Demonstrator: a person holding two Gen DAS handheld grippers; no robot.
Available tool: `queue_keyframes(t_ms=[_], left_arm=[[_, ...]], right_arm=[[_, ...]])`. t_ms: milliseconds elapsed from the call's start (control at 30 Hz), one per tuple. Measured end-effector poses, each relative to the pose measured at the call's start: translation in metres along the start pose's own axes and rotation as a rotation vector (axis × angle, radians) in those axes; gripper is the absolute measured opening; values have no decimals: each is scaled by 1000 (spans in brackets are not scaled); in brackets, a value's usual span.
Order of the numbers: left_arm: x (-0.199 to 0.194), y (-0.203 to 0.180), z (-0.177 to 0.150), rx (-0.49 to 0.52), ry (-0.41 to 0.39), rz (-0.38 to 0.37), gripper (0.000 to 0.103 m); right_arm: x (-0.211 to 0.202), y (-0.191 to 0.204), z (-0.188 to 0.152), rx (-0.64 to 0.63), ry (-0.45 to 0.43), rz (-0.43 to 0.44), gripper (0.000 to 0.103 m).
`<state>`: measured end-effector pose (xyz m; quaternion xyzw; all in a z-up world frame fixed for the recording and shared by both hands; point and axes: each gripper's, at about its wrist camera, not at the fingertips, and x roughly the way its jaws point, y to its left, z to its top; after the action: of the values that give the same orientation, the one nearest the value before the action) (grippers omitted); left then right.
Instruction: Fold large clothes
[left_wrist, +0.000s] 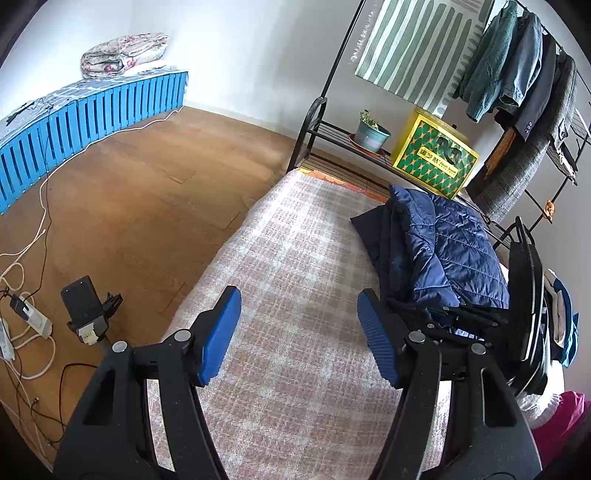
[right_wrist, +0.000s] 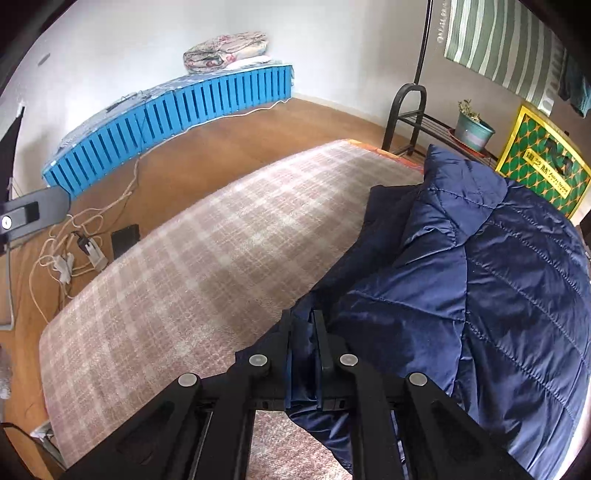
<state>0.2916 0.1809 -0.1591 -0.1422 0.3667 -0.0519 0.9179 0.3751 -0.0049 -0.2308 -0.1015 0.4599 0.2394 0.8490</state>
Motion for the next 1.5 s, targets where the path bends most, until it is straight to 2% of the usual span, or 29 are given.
queue_keyframes(t_ms=[33,67,200,267,300,367,433,500,600,633,733,833,900,933,1067,1133,1233,1300,1500], left_arm=[[0,-1,1,-1,-1,-7,68],[1,-3,3,0,1,-15,68],[7,-20,8,-14,26,-81,68],[11,-36,10,14,37,-106,68],[15,-48,11,38,42,-116,68],[22,-71,14,85,53,-135,68],[32,-95,18,128,68,-165,68],[47,-120,21,172,81,-172,68],[75,-149,20,230,121,-163,68],[83,-154,18,242,134,-156,68],[110,-160,7,284,179,-89,68],[136,-142,-13,273,237,-42,69],[147,-128,-22,224,274,-65,71],[150,-122,-24,191,287,-82,71],[147,-124,-22,218,274,-76,71],[145,-127,-21,244,265,-71,71],[144,-124,-21,227,272,-86,71],[139,-120,-19,203,278,-105,71],[131,-121,-19,232,275,-110,71]], right_arm=[[-7,-3,0,13,-8,39,29],[-17,-6,0,22,-26,65,35],[-70,-16,-2,35,-110,155,53],[-100,-29,-6,37,-159,155,53],[-113,-38,-9,40,-179,128,53],[-130,-60,-15,61,-203,32,52],[-137,-86,-23,92,-203,-104,52],[-138,-121,-31,180,-186,-211,52],[-132,-170,-41,301,-152,-322,52],[-130,-184,-42,327,-144,-334,51],[-112,-205,-46,373,-123,-300,48],[-83,-193,-48,294,-72,-305,47],[-59,-179,-59,194,-27,-354,47],[-53,-176,-63,184,-24,-363,48],[-66,-192,-59,248,-9,-270,47],[-85,-202,-50,268,-56,-206,44],[-104,-218,-26,232,-138,-239,52],[-100,-236,-11,237,-147,-256,53],[-67,-290,16,331,-154,-262,52]])
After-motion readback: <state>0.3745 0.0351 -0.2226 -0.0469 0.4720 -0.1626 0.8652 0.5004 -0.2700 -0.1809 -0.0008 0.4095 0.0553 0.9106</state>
